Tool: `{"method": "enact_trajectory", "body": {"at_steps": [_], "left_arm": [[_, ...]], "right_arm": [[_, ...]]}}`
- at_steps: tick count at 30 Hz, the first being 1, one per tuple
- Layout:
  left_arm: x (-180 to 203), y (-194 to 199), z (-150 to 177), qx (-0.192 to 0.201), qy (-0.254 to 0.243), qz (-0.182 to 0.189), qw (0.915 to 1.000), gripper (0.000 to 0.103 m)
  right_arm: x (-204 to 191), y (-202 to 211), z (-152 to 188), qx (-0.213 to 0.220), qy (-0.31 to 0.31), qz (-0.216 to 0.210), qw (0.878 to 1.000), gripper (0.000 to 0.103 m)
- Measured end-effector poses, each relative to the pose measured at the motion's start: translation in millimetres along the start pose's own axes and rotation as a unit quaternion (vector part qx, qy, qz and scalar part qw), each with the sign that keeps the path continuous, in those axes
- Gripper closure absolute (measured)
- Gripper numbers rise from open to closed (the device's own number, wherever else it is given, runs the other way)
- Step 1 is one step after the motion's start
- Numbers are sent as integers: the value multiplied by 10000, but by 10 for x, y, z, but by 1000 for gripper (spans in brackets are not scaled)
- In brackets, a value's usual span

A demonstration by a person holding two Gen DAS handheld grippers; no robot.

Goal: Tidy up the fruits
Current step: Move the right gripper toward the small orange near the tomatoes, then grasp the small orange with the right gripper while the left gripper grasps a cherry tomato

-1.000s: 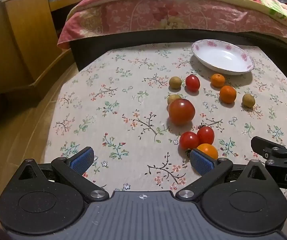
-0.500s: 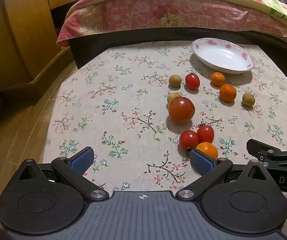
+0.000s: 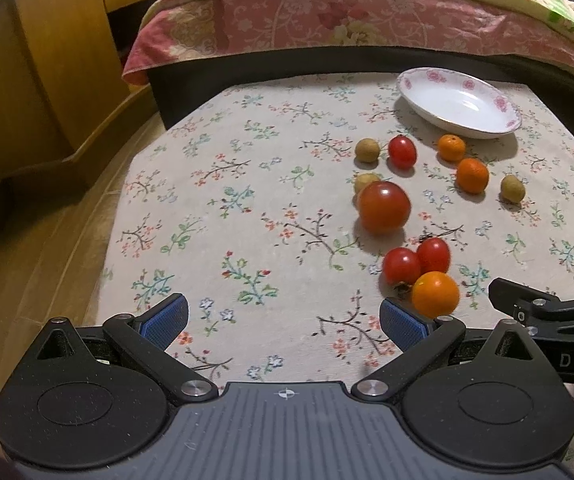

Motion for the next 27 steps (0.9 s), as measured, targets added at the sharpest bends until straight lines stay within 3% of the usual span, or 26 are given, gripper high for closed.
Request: {"method": "enact_trajectory", "body": {"at_steps": [6, 12, 15, 17, 22, 27], "left_arm": [[-100, -20, 16, -6, -26, -136, 9999, 0], [-192, -34, 31, -13, -61, -257, 9997, 0], [-248, -74, 57, -68, -62, -343, 9994, 0], [-269, -83, 70, -96, 4, -245, 9997, 0], [-197, -83, 49, -22, -121, -171, 9998, 0], [-40, -90, 12, 81, -420, -49, 9991, 0]], "right_arm": [[-186, -45, -28, 10, 259, -349, 9991, 9], [-345, -142, -39, -159, 249, -911, 9954, 28], [-435, -209, -27, -247, 311, -1130, 9928, 39], [-479, -277, -16, -364, 322, -1195, 9917, 58], [-489, -365, -16, -454, 210, -1328, 9899, 71], [-343, -325, -8, -557, -15, -1348, 9893, 71]]}}
Point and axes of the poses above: each gripper's, at about its wrist camera, not at the fingertips, and y roughly against the way its jaws point, x to its right, z to its underside, the point moved 6 cm from there along -y, roughly the way its jaws point
